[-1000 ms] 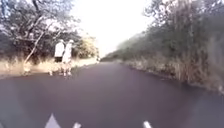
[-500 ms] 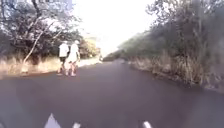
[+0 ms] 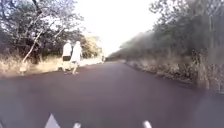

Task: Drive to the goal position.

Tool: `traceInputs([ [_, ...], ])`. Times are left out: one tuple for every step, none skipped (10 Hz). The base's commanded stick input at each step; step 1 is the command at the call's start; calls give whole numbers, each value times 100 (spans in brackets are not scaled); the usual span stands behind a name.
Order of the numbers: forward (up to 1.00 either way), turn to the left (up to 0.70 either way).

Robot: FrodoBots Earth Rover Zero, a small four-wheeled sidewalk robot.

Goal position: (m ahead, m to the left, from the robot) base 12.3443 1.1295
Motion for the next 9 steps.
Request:
traceInputs([
  [85,-34],
  [85,-34],
  [85,-31],
  [85,-20],
  [85,-9],
  [85,0],
  [85,0],
  [85,0],
  [85,0],
])
